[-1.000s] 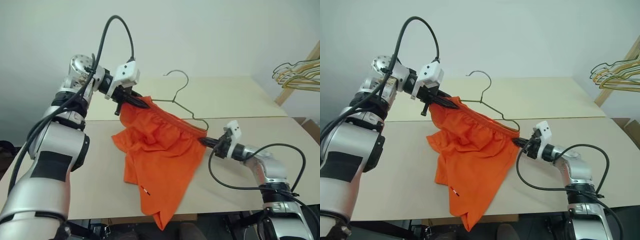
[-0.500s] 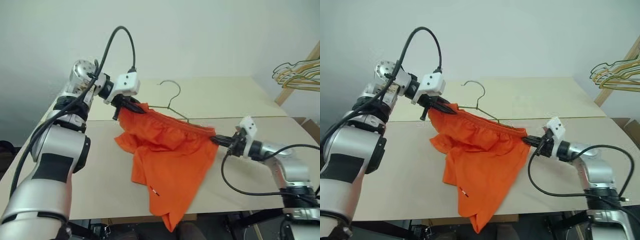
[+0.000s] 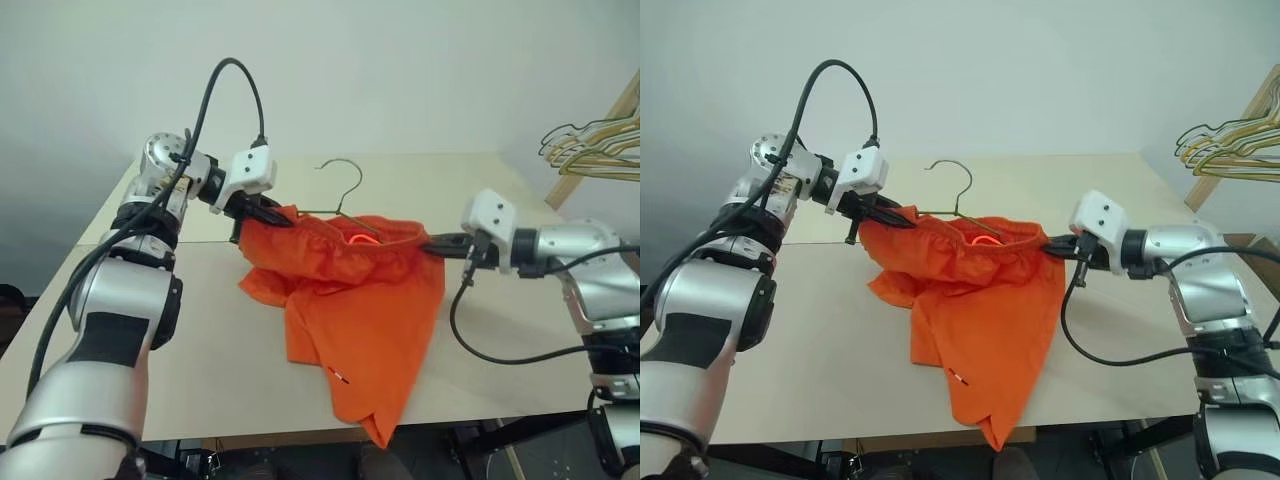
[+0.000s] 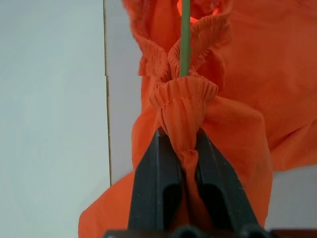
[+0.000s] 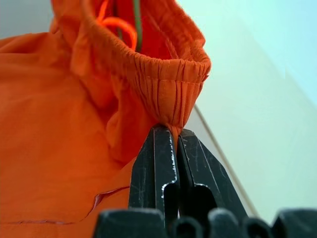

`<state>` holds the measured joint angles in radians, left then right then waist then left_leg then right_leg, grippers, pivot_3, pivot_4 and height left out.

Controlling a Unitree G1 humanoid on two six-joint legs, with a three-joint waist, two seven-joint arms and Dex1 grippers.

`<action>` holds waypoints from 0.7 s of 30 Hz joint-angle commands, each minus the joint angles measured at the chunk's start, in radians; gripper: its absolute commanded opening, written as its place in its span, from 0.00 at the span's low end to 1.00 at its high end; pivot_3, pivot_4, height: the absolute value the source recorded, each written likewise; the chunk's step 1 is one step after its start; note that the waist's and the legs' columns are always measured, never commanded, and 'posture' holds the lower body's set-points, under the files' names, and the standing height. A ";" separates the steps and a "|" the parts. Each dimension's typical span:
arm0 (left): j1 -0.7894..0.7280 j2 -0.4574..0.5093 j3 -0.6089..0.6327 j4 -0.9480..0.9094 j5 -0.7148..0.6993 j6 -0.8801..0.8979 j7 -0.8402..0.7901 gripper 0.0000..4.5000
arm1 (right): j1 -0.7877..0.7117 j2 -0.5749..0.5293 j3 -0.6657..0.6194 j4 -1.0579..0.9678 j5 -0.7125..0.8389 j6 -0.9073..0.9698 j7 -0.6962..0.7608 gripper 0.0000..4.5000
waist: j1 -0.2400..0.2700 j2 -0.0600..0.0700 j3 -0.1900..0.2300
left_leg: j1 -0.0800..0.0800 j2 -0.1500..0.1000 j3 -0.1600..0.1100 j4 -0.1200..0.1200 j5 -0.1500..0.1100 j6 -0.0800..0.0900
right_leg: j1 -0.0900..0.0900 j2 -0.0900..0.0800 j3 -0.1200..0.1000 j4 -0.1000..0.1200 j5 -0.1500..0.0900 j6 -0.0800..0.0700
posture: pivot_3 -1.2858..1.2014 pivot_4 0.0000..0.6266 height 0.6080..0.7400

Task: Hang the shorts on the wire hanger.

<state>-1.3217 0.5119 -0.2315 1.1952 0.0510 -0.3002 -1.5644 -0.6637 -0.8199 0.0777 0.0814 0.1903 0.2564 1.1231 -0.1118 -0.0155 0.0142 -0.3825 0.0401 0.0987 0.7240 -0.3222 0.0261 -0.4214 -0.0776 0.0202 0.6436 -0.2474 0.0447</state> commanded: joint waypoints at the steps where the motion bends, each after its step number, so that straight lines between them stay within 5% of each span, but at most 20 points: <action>1: -0.008 0.001 0.032 -0.037 -0.011 0.006 -0.003 0.00 | -0.048 -0.003 0.005 -0.008 -0.011 -0.063 0.030 0.01 | 0.000 0.000 0.000 | -0.001 0.000 -0.001 0.000 0.000 0.000 | 0.000 0.000 -0.001 0.000 0.000 0.000 | 0.48 0.00 1.00; 13: 0.015 -0.019 0.069 -0.067 -0.027 0.016 -0.002 0.00 | -0.103 0.020 0.057 0.015 -0.051 -0.087 0.068 0.01 | -0.010 0.000 0.000 | -0.002 -0.001 -0.002 0.003 0.000 0.001 | 0.000 -0.001 -0.002 0.001 0.000 0.001 | 0.48 0.00 1.00; 20: 0.024 -0.037 0.095 -0.088 -0.050 0.031 -0.014 0.00 | -0.106 0.020 0.079 0.021 -0.091 -0.116 0.077 0.41 | -0.010 0.000 0.000 | -0.002 -0.001 -0.003 0.003 0.000 0.001 | 0.000 -0.001 -0.002 0.001 0.000 0.001 | 0.48 0.00 1.00; 21: 0.023 -0.040 0.100 -0.091 -0.055 0.037 -0.015 0.00 | -0.104 0.016 0.081 0.022 -0.095 -0.118 0.079 0.41 | -0.010 0.000 0.000 | -0.002 -0.001 -0.003 0.003 0.000 0.001 | 0.000 -0.001 -0.002 0.001 0.000 0.001 | 0.48 0.00 1.00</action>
<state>-1.2803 0.4750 -0.1673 1.1476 0.0357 -0.2774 -1.5793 -0.7403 -0.7961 0.1719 0.1101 0.1020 0.1654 1.1985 -0.1219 -0.0154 0.0141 -0.3845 0.0391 0.0957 0.7272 -0.3226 0.0269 -0.4212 -0.0789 0.0182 0.6450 -0.2469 0.0456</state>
